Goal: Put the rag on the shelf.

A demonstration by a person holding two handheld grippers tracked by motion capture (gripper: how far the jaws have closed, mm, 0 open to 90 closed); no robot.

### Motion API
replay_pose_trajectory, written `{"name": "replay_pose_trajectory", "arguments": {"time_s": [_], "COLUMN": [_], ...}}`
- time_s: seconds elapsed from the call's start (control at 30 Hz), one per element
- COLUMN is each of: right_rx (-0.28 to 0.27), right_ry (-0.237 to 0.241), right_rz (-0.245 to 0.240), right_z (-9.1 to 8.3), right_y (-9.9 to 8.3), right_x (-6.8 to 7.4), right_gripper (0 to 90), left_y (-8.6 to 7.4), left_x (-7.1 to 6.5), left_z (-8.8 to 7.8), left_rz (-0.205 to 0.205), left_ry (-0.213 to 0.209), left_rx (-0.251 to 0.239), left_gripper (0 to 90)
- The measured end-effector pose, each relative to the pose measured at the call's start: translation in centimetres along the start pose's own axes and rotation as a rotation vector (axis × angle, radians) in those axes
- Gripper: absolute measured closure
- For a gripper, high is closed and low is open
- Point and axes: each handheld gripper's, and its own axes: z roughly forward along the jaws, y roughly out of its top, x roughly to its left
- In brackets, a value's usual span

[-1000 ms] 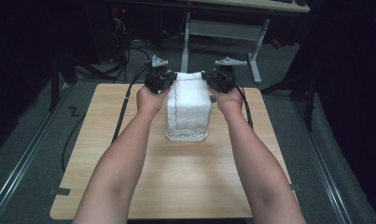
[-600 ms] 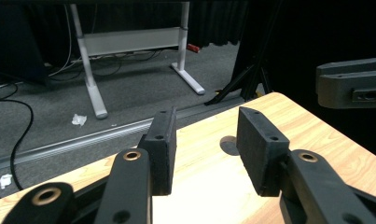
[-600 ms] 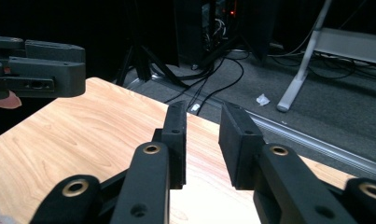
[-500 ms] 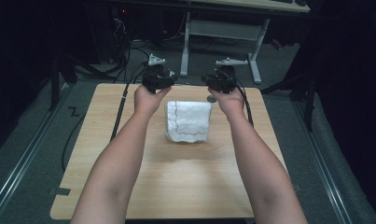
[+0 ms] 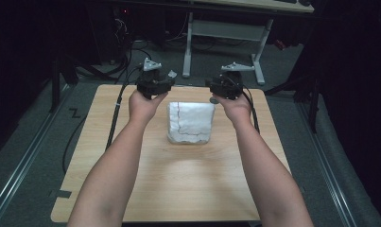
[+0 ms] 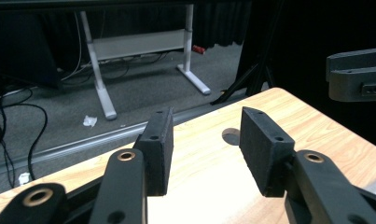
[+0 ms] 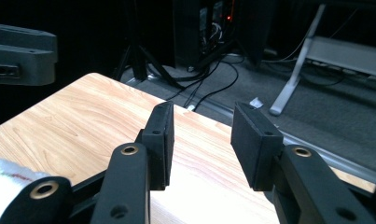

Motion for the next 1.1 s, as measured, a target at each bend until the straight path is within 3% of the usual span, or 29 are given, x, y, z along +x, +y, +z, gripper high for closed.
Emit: {"name": "replay_pose_trajectory", "arguments": {"time_s": [0.13, 0.17, 0.23, 0.43, 0.57, 0.7, 0.8, 0.9, 1.0, 1.1], "right_rx": [-0.018, -0.024, -0.033, -0.037, -0.05, -0.055, -0.056, -0.037, -0.032, -0.018], "right_ry": [-0.014, -0.014, -0.004, -0.007, 0.014, 0.009, 0.016, 0.015, 0.015, 0.026], "right_rz": [-0.012, -0.012, -0.012, -0.035, -0.007, -0.027, -0.04, -0.062, -0.077, -0.09], "right_z": [-1.4, -1.7, -2.4, -4.9, -6.0, -7.4, -8.6, -9.2, -9.6, -9.9], "right_y": [-0.7, -0.9, -1.4, -3.4, -4.2, -5.3, -6.4, -7.2, -7.9, -9.3], "right_x": [0.7, 0.8, 0.9, 1.0, 1.0, 1.4, 1.7, 2.2, 2.6, 3.3], "right_gripper": [57.7, 57.4, 56.0, 53.1, 52.3, 51.6, 49.0, 46.8, 44.7, 42.8], "left_y": [-1.0, -1.1, -1.6, -3.5, -4.7, -5.6, -6.4, -7.6, -8.7, -10.9], "left_x": [-0.4, -0.5, -0.5, -1.2, -1.6, -2.0, -2.4, -2.9, -3.1, -2.9], "left_z": [-1.2, -1.5, -2.3, -4.6, -6.2, -7.7, -8.7, -9.8, -10.3, -10.4], "left_rz": [0.006, 0.0, -0.024, 0.03, 0.039, 0.039, 0.057, 0.067, 0.063, 0.031], "left_ry": [0.011, 0.033, 0.018, 0.018, -0.011, -0.024, 0.0, -0.009, -0.019, -0.04], "left_rx": [0.01, 0.022, 0.005, 0.011, -0.006, -0.018, 0.012, 0.015, 0.022, 0.05], "left_gripper": [54.2, 54.2, 54.2, 53.5, 53.5, 53.3, 53.2, 52.9, 52.4, 51.2]}}
